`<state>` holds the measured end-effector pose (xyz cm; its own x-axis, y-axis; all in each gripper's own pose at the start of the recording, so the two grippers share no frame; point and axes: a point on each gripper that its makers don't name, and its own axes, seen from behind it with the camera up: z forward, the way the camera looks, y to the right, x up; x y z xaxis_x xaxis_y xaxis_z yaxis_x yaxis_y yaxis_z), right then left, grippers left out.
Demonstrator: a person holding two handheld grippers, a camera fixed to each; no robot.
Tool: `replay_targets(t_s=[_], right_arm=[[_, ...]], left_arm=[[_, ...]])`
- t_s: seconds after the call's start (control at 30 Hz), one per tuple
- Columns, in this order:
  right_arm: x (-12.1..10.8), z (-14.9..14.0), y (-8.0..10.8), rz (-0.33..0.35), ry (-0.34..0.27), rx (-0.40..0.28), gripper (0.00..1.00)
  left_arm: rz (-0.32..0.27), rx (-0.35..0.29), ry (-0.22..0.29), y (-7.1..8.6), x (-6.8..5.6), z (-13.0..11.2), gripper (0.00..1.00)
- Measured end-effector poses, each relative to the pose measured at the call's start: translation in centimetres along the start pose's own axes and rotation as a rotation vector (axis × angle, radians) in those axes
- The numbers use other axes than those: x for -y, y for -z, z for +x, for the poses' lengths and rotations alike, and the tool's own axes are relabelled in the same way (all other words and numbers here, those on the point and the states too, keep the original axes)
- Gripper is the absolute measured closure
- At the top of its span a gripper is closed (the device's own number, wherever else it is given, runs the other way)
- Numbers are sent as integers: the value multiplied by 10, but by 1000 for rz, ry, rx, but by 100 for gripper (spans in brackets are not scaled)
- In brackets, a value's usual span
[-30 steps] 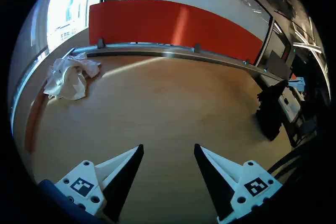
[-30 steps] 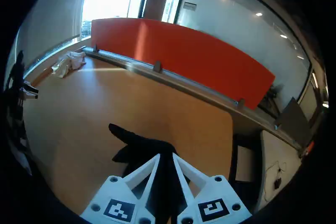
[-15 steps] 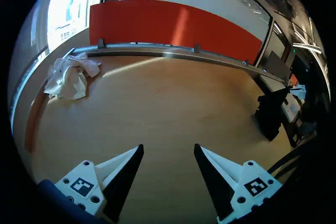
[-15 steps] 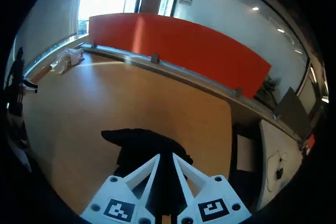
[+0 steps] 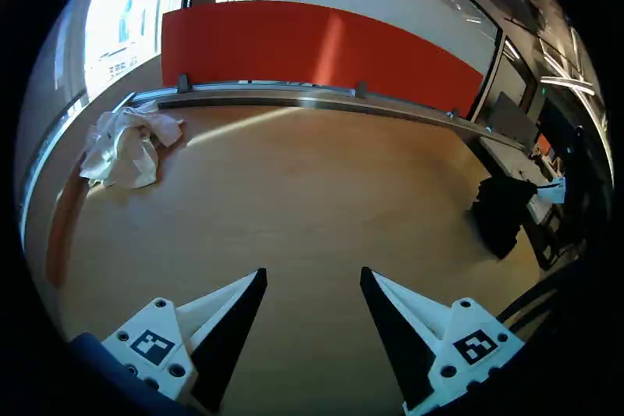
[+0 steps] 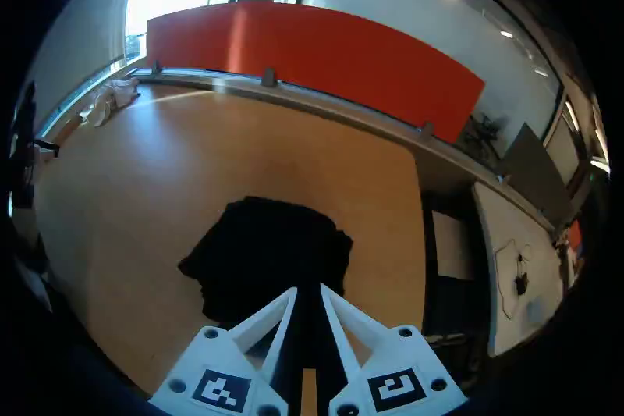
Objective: Fold towel
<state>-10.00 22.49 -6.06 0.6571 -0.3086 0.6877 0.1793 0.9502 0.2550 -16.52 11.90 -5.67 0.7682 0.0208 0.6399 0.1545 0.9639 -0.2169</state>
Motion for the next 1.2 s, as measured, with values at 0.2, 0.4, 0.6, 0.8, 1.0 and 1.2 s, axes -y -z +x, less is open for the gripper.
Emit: replay_targets(t_s=[0.2, 0.4, 0.6, 0.8, 1.0, 1.2], right_arm=[[-2, -31, -9, -16, -55, 32, 95], [-3, -58, -17, -21, -101, 67, 95], [-1, -79, -26, -24, -131, 101, 94], [-1, -94, -34, -28, -151, 132, 95], [0, -100, -39, -26, -161, 150, 95], [0, -104, -43, -36, -162, 161, 95]], left_arm=[[3, 4, -8, 1, 2, -2, 11], [7, 5, -11, 2, 4, -2, 11], [9, 6, -18, 2, 4, -2, 11], [10, 8, -21, 2, 4, -3, 11], [11, 9, -21, 1, 4, -3, 11], [12, 11, -19, 1, 4, -4, 11]])
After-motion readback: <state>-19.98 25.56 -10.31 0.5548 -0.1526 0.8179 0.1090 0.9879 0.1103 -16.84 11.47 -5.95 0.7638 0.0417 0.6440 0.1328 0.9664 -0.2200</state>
